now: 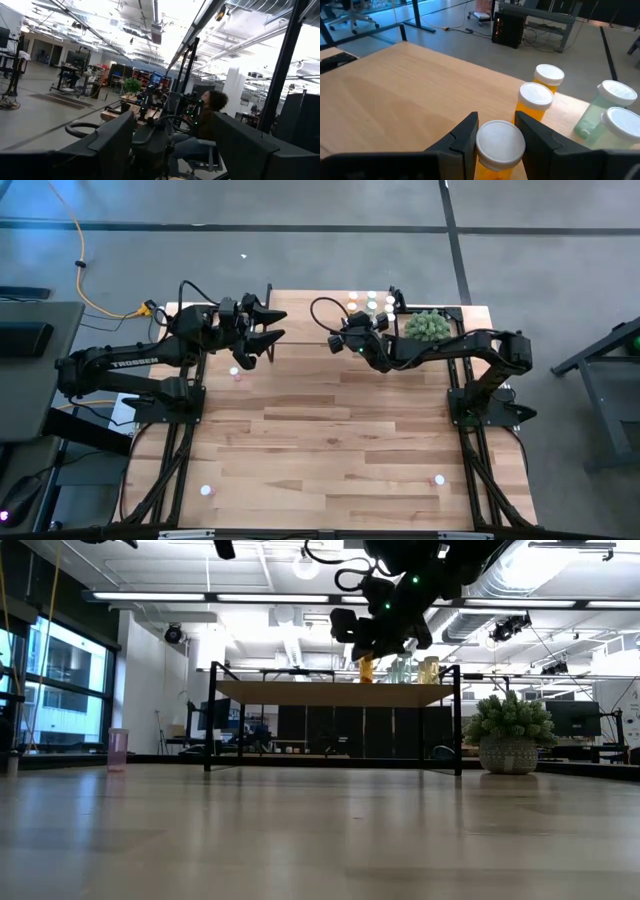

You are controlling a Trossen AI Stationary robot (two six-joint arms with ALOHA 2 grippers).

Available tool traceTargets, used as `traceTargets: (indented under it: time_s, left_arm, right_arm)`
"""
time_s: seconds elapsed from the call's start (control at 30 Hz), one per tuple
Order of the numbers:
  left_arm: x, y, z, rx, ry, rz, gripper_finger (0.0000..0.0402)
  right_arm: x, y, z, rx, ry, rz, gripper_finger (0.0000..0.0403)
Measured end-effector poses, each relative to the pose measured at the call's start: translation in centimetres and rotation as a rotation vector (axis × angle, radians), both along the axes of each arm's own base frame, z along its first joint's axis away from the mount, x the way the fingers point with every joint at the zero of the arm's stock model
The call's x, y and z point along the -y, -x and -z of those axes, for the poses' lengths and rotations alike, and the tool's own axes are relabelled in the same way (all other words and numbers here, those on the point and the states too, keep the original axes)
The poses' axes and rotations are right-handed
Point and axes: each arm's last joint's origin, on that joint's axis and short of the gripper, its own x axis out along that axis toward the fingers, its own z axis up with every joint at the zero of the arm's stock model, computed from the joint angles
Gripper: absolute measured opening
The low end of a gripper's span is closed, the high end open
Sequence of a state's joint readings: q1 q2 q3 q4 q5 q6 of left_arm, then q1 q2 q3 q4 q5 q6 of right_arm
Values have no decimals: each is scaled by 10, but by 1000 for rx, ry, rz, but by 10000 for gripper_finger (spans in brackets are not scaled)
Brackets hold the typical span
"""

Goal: Pick and place medicine bottles onto shelf by color
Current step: Put the orange pill bottle onto the shelf aligned with the other orange pill bottles

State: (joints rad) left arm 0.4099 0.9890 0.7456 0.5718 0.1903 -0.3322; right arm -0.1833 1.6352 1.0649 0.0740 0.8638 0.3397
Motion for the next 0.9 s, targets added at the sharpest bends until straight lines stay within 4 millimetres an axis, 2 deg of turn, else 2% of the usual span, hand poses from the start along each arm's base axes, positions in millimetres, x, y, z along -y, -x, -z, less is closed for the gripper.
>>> traceTargets:
  time_s: [0.9]
  left_arm:
    - [0, 0, 0, 1, 4, 2, 255]
  right_arm:
    - [-1, -1, 1, 4, -27, -46, 108]
